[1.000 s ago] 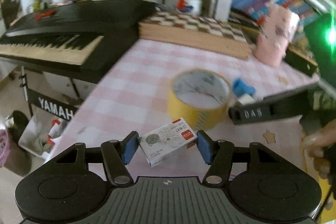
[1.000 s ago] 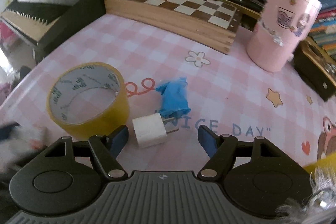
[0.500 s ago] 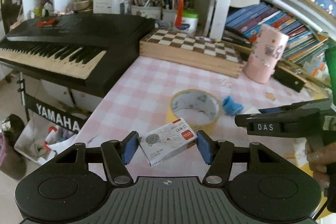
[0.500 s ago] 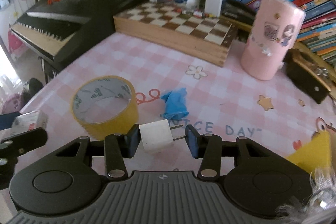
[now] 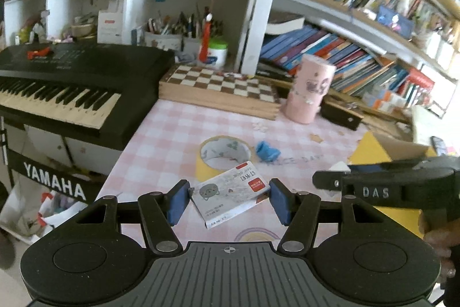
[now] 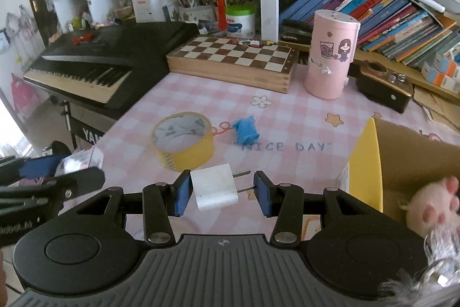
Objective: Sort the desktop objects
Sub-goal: 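Lift the card box with the left gripper while the right gripper carries the plug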
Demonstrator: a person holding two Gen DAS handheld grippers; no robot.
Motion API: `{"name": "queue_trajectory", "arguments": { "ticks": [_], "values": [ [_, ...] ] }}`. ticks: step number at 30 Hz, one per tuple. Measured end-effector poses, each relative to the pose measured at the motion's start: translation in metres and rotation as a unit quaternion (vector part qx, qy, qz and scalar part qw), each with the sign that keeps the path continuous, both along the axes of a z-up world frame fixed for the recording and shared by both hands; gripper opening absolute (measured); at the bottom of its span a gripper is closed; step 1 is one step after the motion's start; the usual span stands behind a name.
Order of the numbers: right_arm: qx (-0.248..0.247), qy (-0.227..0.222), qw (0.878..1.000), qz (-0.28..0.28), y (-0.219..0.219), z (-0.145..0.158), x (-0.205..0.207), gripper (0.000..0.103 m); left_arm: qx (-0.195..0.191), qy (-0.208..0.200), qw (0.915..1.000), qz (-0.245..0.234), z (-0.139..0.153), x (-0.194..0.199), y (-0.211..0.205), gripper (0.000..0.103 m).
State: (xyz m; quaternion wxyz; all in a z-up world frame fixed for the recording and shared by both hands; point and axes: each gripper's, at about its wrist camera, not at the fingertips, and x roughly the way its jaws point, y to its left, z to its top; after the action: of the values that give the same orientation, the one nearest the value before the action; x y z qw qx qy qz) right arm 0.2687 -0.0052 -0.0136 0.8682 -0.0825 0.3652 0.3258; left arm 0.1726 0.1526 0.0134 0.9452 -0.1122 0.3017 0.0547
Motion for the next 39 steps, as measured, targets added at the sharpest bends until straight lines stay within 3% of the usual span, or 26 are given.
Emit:
{"name": "queue_trajectory", "arguments": {
  "ticks": [6,22,34,39],
  "values": [
    [0.003,0.002,1.0,-0.016,-0.015,0.007,-0.045,0.044,0.0,-0.007,0.9995,-0.03,0.002,-0.029,-0.003,0.06],
    [0.0,0.028,0.998,-0.055,-0.039,-0.008,-0.169,0.044,0.001,0.01,0.9962,-0.086,-0.002,-0.123,-0.008,0.06],
    [-0.016,0.049,0.991,-0.127,-0.072,-0.019,-0.231,0.044,0.017,0.028,0.9853,-0.167,-0.009,-0.157,-0.038,0.06],
    [-0.012,0.067,0.983,-0.171,-0.095,-0.023,-0.242,0.044,0.02,0.029,0.9761,-0.214,-0.01,-0.162,-0.057,0.06]
  ]
}}
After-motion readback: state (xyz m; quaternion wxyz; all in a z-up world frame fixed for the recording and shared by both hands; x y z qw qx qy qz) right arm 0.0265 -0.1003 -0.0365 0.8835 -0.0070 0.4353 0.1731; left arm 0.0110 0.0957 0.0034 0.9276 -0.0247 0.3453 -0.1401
